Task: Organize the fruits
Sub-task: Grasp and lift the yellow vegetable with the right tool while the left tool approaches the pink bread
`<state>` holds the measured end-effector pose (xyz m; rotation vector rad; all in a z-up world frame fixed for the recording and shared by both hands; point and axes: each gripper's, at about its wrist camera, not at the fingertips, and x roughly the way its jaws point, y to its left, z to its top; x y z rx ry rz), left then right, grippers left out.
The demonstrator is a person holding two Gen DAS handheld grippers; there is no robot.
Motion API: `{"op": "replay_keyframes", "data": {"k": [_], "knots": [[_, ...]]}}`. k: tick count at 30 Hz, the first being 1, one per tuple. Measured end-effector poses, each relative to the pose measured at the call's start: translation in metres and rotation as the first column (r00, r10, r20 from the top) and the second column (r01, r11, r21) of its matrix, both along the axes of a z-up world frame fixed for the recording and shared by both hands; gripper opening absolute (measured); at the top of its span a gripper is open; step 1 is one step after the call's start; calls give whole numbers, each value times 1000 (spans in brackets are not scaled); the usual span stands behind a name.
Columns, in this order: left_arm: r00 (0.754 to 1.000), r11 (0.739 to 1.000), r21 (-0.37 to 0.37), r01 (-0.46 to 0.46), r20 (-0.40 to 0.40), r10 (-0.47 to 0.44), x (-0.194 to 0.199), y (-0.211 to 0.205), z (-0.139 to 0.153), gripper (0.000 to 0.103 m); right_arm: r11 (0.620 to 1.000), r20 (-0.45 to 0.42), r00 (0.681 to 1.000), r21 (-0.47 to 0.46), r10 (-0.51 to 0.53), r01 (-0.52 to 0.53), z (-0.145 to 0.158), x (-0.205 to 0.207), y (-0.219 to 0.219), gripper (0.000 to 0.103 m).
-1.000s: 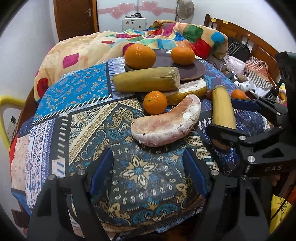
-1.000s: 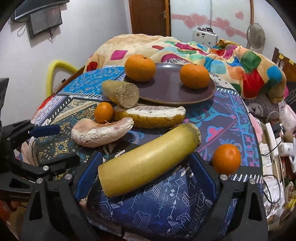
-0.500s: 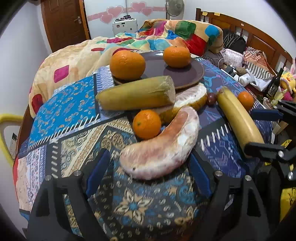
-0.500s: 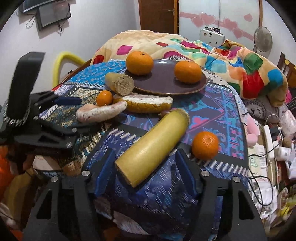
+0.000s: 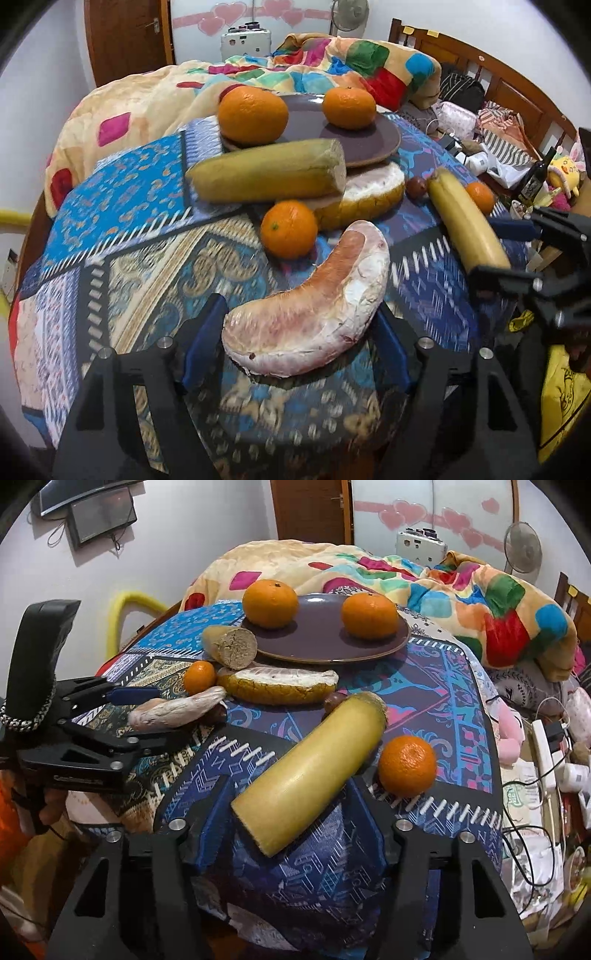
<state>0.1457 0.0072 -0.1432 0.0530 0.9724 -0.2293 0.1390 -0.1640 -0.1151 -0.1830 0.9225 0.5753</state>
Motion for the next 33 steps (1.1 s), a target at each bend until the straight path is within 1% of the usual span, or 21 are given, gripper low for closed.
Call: {"op": "replay_keyframes", "data": {"k": [4, 8, 9, 10, 12, 13, 16, 19, 21, 23, 26, 27, 28, 29, 30, 31, 33], "knots": [[998, 998, -6, -61, -31, 61, -14, 10, 2, 76, 1000, 5, 1000, -23, 14, -14, 3, -8, -9, 44], [987, 988, -5, -155, -52, 154, -25, 14, 2, 77, 999, 13, 1000, -45, 14, -14, 7, -12, -16, 39], [985, 986, -3, -166, -52, 165, -27, 13, 2, 78, 999, 11, 1000, -48, 12, -11, 7, -12, -18, 38], [985, 986, 1, -167, -54, 167, -29, 11, 2, 82, 999, 10, 1000, -47, 10, -9, 8, -12, -20, 37], [988, 990, 4, -141, -58, 141, -30, 7, 3, 89, 999, 1, 1000, -38, 2, -2, 9, -11, -21, 37], [990, 992, 12, -128, -61, 129, -29, 6, 4, 90, 999, -2, 1000, -32, -1, 1, 10, -10, -22, 37], [994, 996, 37, -85, -62, 88, -27, 3, 7, 90, 1000, -14, 1000, -7, -14, 14, 12, -5, -21, 37], [997, 998, 59, -22, -67, 26, -24, 2, 6, 90, 1000, -15, 1000, -11, -22, 22, 10, 2, -15, 40], [998, 996, 92, 19, -55, -14, -25, 1, 5, 90, 999, -13, 999, -18, -33, 33, 8, 8, -12, 41], [997, 992, 110, 64, -37, -60, -26, 2, 5, 90, 999, -18, 999, -11, -44, 44, 5, 14, -12, 41], [997, 989, 127, 80, -19, -79, -25, 5, 6, 90, 998, -32, 998, 17, -61, 62, 0, 21, -15, 41], [997, 988, 132, 83, -13, -82, -25, 5, 5, 89, 998, -33, 997, 22, -65, 65, -1, 22, -15, 41], [995, 988, 120, 95, -5, -95, -25, 5, 5, 81, 997, -30, 997, 23, -68, 69, -2, 22, -14, 41], [995, 989, 103, 103, -3, -104, -25, 5, 5, 75, 997, -26, 997, 19, -69, 69, -2, 22, -13, 41], [995, 992, 77, 103, -10, -102, -24, 6, 5, 64, 998, -19, 998, 14, -68, 68, -2, 21, -13, 41], [996, 995, 48, 90, -17, -89, -24, 7, 5, 55, 998, -9, 998, 5, -66, 66, -2, 19, -12, 39], [998, 997, 47, 59, -6, -59, -24, 5, 7, 47, 999, -6, 999, 1, -48, 48, -1, 17, -12, 39]]}}
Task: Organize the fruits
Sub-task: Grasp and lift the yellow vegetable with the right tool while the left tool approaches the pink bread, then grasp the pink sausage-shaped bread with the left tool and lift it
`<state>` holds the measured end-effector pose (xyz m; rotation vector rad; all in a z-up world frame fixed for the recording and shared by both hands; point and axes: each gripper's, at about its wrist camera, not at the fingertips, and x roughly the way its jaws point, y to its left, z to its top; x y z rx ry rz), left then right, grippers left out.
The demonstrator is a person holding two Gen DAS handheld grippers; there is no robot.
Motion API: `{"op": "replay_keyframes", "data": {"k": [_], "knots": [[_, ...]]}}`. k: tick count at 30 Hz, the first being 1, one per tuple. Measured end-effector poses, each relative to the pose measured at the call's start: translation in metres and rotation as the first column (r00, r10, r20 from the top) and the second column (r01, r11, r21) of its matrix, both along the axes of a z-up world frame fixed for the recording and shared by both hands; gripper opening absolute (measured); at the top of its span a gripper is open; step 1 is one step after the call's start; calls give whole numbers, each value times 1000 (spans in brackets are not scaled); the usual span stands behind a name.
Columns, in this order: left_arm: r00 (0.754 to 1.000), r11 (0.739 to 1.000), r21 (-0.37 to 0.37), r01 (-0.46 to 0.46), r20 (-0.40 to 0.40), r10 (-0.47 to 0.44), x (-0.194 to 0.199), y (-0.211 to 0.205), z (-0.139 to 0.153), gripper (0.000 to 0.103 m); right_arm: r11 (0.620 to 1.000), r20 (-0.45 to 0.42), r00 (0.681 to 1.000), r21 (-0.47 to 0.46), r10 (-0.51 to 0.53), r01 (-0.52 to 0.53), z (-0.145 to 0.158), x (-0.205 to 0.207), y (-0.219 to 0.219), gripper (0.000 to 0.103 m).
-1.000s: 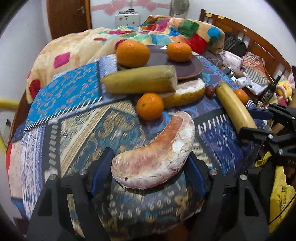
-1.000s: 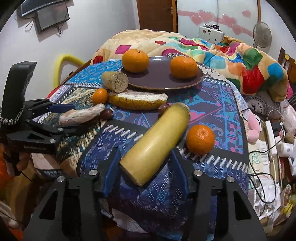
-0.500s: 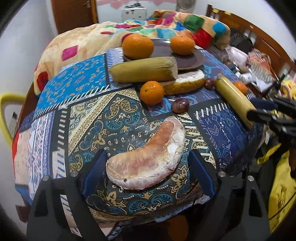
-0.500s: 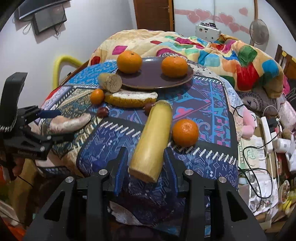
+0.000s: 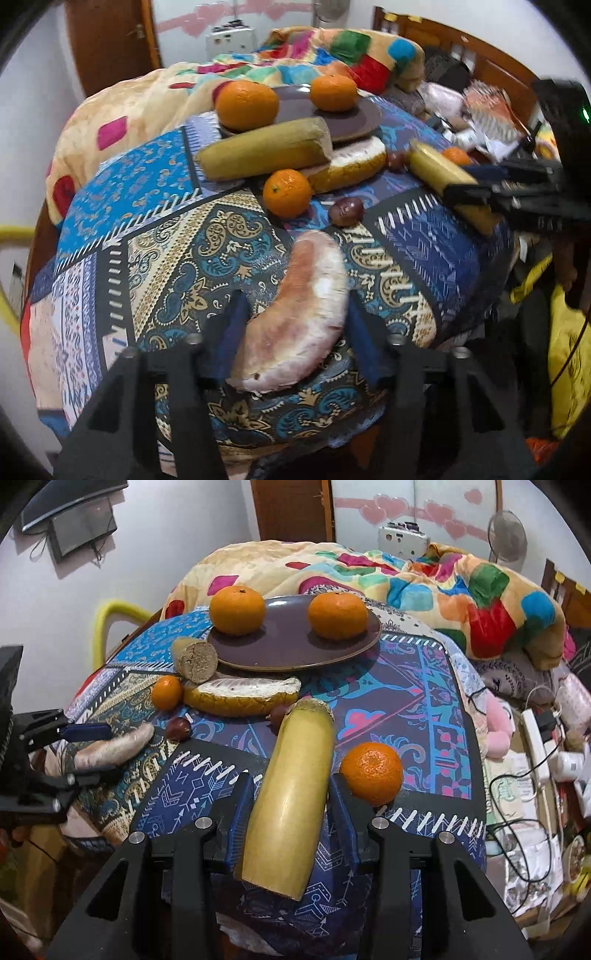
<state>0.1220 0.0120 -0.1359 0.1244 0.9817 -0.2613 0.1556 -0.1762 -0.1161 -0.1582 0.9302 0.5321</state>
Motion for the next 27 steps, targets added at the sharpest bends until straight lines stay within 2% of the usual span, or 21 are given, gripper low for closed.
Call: {"op": "replay_keyframes", "data": {"k": [2, 6, 11, 14, 16, 18, 19, 20, 21, 22, 27], "knots": [[1000, 999, 28, -24, 14, 24, -2, -5, 1, 46, 1000, 0, 1000, 0, 24, -24, 1, -4, -1, 38], [997, 997, 42, -69, 19, 68, -5, -12, 6, 36, 998, 6, 998, -8, 60, -60, 3, -13, -2, 38], [999, 997, 61, -47, -13, 48, 4, -14, 3, 36, 999, -16, 999, 3, 52, -52, 2, -9, -2, 38], [999, 997, 75, -23, -26, 25, 9, -13, -1, 45, 998, -59, 997, 38, 51, -49, -4, -1, -1, 40], [999, 998, 63, -19, -27, 21, 12, -6, -2, 58, 997, -80, 995, 55, 53, -48, -9, 2, 1, 41], [999, 1000, -21, -12, -49, 11, 18, 8, -6, 60, 998, -56, 997, 40, 46, -44, -9, 0, 5, 40], [998, 997, -72, -31, -56, 27, 20, 15, -7, 57, 999, -47, 998, 33, 42, -41, -9, -1, 7, 39], [998, 996, -82, -45, -51, 41, 21, 19, -6, 54, 999, -39, 999, 31, 38, -37, -8, -1, 8, 39], [998, 996, -71, -57, -45, 54, 22, 19, -6, 46, 999, -37, 999, 31, 36, -35, -8, -1, 8, 38], [997, 996, -58, -73, -34, 71, 22, 19, -5, 42, 999, -36, 999, 35, 34, -33, -8, -1, 7, 38], [996, 994, -69, -89, -21, 88, 19, 20, -3, 39, 998, -23, 1000, 55, 16, -15, -3, -2, 1, 35]]}}
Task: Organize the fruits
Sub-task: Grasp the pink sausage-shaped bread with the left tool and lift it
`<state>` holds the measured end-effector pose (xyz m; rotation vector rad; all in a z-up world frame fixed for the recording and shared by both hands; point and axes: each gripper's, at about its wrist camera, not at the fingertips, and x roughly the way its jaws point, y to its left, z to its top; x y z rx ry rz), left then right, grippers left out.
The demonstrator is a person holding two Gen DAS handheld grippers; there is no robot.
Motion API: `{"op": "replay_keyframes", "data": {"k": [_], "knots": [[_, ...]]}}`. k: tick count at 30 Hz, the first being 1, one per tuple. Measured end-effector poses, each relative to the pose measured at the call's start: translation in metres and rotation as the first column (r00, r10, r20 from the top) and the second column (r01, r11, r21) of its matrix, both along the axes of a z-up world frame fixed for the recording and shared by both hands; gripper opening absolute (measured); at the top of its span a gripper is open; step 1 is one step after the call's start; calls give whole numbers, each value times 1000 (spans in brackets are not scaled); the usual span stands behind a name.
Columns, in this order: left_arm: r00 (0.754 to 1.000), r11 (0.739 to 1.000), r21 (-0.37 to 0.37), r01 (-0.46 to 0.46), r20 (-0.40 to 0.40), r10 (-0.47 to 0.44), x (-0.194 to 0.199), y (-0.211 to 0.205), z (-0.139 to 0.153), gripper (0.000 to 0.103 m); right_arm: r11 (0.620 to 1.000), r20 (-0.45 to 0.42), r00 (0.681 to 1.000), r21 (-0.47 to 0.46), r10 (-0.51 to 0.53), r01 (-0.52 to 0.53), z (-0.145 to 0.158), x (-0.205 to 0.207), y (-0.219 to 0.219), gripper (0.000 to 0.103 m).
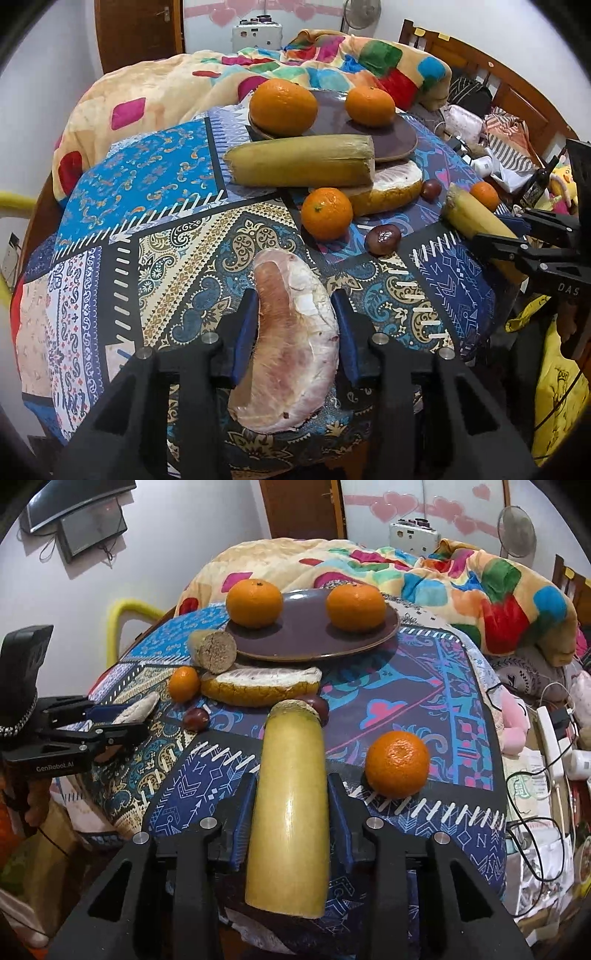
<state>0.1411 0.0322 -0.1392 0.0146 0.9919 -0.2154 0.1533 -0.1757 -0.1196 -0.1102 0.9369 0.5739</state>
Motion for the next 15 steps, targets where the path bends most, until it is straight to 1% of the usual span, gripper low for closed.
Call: {"op": "replay_keyframes", "data": {"k": [2, 4, 6, 7, 10, 15], "knots": [[1000, 1000, 0, -7, 20, 7, -5, 1, 4, 36, 1000, 8, 1000, 10, -9, 8, 3, -1, -2, 35], [998, 1000, 6, -15, 56, 14, -8, 0, 13, 26, 1000, 26, 1000, 19, -16, 16, 8, -2, -4, 35], [998, 1000, 1, -16, 69, 15, -10, 2, 19, 23, 1000, 50, 999, 21, -20, 18, 14, -2, -5, 35], [997, 1000, -9, -12, 70, 13, -9, 1, 22, 23, 1000, 56, 998, 23, -20, 18, 16, -1, -5, 35], [997, 1000, -7, -16, 73, 17, -5, 1, 26, 22, 999, 70, 997, 41, -22, 20, 24, 0, -6, 35], [992, 1000, -21, -19, 121, 21, -7, 1, 41, 21, 998, 96, 995, 59, -29, 24, 33, 4, -7, 35]]}}
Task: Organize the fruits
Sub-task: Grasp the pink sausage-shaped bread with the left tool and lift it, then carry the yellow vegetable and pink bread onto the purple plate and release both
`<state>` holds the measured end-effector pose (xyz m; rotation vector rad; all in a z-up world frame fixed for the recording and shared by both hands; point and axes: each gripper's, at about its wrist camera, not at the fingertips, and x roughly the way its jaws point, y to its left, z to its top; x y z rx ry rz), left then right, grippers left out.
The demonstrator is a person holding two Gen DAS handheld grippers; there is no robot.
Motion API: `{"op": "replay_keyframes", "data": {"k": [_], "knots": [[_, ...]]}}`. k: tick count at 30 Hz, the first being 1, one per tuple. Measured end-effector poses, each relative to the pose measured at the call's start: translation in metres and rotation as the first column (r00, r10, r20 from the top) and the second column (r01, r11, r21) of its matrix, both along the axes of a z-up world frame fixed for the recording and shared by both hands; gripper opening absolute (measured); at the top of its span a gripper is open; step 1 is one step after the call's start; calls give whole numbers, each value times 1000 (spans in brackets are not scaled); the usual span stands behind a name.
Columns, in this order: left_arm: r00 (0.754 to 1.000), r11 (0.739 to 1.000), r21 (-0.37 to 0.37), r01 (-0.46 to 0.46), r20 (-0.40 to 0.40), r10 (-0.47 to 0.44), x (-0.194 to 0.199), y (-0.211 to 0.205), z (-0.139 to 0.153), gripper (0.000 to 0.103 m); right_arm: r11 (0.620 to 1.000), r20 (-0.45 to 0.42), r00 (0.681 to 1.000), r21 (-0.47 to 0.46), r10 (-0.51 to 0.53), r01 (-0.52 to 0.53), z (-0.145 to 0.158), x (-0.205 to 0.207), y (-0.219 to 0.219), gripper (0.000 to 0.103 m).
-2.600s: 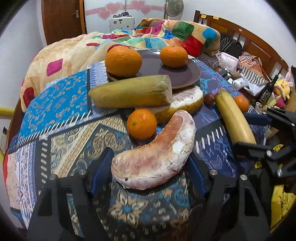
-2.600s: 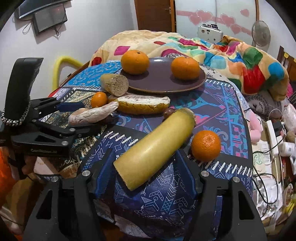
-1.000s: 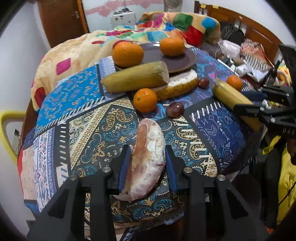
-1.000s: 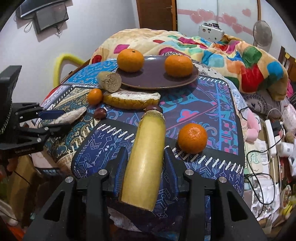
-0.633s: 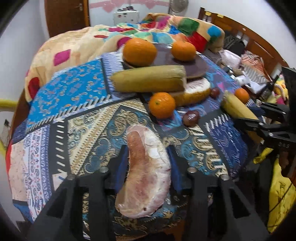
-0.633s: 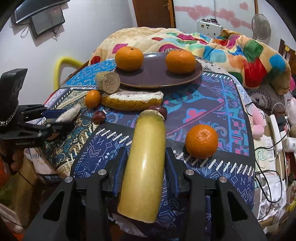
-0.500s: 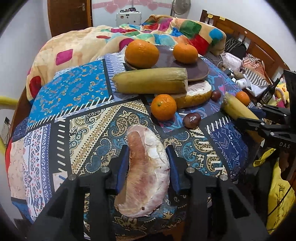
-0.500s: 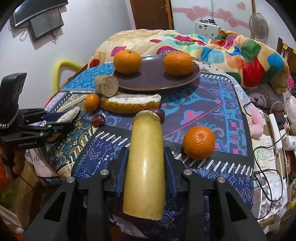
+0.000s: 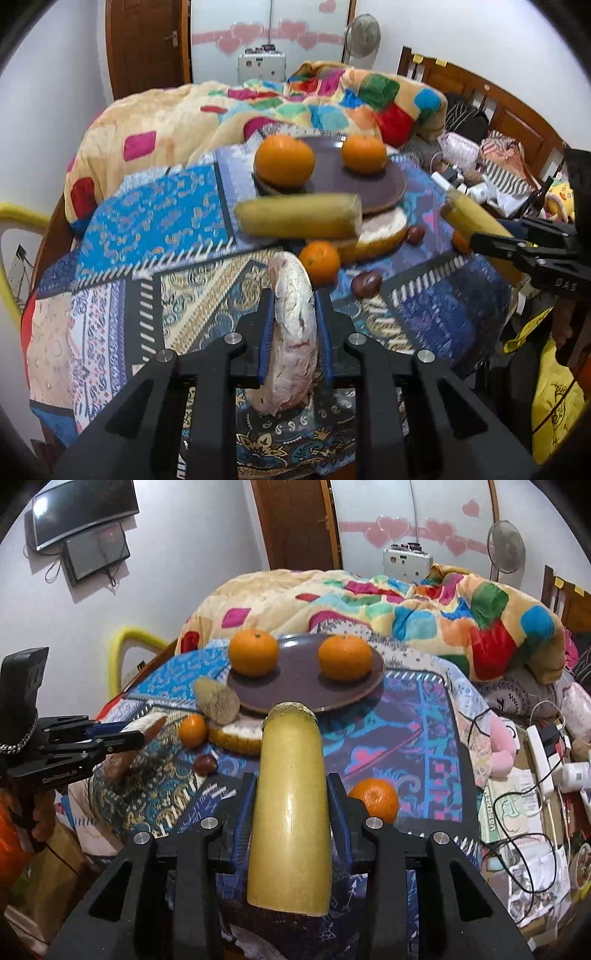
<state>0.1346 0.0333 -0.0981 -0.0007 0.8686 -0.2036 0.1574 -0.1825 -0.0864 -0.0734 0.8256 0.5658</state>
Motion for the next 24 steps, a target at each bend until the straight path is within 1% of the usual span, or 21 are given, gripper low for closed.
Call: {"op": "replay_keyframes", "data": {"k": [6, 12, 20, 24], "knots": [[998, 1000, -18, 8, 59, -6, 5, -4, 25, 21, 1000, 29, 1000, 18, -6, 6, 11, 11, 3, 35], [994, 999, -51, 12, 111, -7, 18, -10, 46, 21, 1000, 53, 999, 26, 0, -2, 17, 24, 10, 35], [988, 996, -79, 30, 154, -18, 43, -19, 61, 21, 999, 87, 996, 45, 3, -7, 26, 43, 16, 35], [982, 997, -59, 45, 188, -33, 56, -26, 66, 21, 998, 106, 994, 63, 2, -8, 30, 54, 16, 35]]}}
